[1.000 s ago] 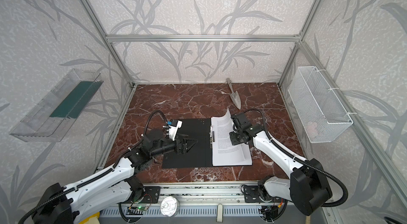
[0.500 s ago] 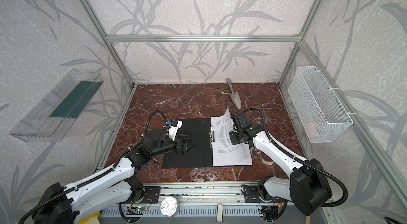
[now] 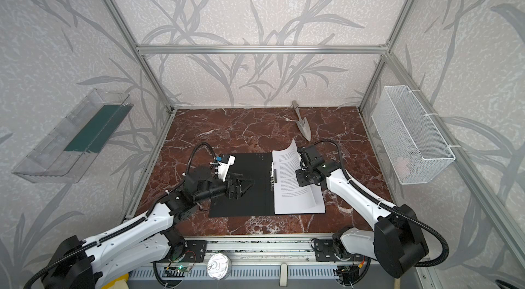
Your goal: Put the files into the folder
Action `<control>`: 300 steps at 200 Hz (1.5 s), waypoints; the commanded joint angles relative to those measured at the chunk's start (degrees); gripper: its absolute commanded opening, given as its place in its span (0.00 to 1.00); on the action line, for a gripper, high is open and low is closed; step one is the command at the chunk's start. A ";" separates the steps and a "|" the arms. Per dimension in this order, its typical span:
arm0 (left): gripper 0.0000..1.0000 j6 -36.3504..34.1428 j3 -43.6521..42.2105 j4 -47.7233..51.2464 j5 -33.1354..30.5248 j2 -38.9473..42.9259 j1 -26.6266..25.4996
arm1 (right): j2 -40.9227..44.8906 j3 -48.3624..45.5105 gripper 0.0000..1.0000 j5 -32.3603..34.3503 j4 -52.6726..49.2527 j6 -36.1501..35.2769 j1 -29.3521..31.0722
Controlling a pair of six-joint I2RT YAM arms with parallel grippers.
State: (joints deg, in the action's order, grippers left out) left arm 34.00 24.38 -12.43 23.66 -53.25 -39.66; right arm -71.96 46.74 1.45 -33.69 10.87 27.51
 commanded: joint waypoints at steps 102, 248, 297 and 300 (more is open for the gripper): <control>0.99 -1.12 1.81 0.12 -0.72 -0.02 -0.25 | -0.81 -0.51 0.26 2.02 -0.40 0.53 0.42; 0.99 -1.19 1.90 0.19 -0.95 -0.03 -0.37 | 1.48 -0.93 0.00 4.42 -2.62 2.26 1.14; 0.99 -1.20 1.91 0.17 -0.98 -0.13 -0.55 | 1.56 -1.30 0.02 2.79 -1.10 3.92 1.14; 0.99 -1.11 1.92 0.18 -1.03 -0.13 -0.45 | 1.56 -1.37 0.02 2.63 -0.94 4.04 1.15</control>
State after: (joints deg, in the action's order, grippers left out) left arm 34.00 24.38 -12.14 23.42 -53.25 -39.72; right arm -71.42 46.04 5.19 -35.07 13.47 28.32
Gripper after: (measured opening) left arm 0.991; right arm 0.049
